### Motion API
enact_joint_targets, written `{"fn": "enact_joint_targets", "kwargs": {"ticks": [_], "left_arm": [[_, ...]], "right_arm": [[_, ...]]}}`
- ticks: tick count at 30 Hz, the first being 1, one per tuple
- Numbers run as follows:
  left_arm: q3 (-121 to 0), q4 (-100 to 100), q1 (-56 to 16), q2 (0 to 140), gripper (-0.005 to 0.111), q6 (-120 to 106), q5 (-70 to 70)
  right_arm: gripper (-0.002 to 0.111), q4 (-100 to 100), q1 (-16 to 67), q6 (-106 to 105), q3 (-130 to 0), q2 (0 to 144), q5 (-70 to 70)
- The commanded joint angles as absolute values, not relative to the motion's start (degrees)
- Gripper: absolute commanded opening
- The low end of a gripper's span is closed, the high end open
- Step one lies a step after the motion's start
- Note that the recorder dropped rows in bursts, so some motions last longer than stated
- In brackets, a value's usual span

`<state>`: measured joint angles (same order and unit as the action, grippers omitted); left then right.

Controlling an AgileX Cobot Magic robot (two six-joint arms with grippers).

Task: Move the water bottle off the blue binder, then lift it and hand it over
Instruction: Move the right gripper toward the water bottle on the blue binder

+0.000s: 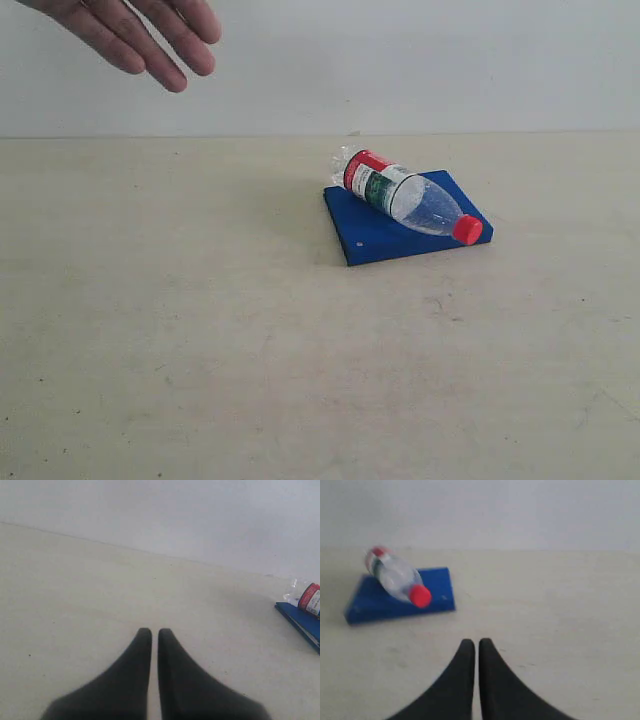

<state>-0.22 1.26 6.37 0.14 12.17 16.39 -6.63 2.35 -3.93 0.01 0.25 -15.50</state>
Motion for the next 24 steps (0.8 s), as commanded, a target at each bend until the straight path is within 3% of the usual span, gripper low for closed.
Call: {"fn": "enact_joint_targets", "kwargs": {"ticks": [1, 8, 14, 17, 20, 24], "left_arm": [[0.0, 1.0, 6.1, 0.0, 0.005, 11.9, 15.9], [0.0, 1.0, 6.1, 0.0, 0.005, 11.9, 15.9], [0.0, 1.0, 6.1, 0.0, 0.005, 11.9, 15.9], [0.0, 1.0, 6.1, 0.0, 0.005, 11.9, 15.9], [0.0, 1.0, 6.1, 0.0, 0.005, 11.9, 15.9], [0.0, 1.0, 6.1, 0.0, 0.005, 11.9, 15.9]], "right_arm": [[0.000, -30.1, 2.4, 3.1, 0.0, 0.0, -8.9], [0.000, -36.4, 2.4, 6.1, 0.0, 0.0, -3.0], [0.000, -41.9, 2.4, 12.2, 0.0, 0.0, -12.1], [0.000, -43.1, 2.7, 3.1, -2.9, 0.0, -24.4], [0.000, -47.3, 3.3, -12.2, -8.4, 0.3, -21.4], [0.000, -47.7, 3.5, -25.4, -20.2, 13.0, -19.8]]}}
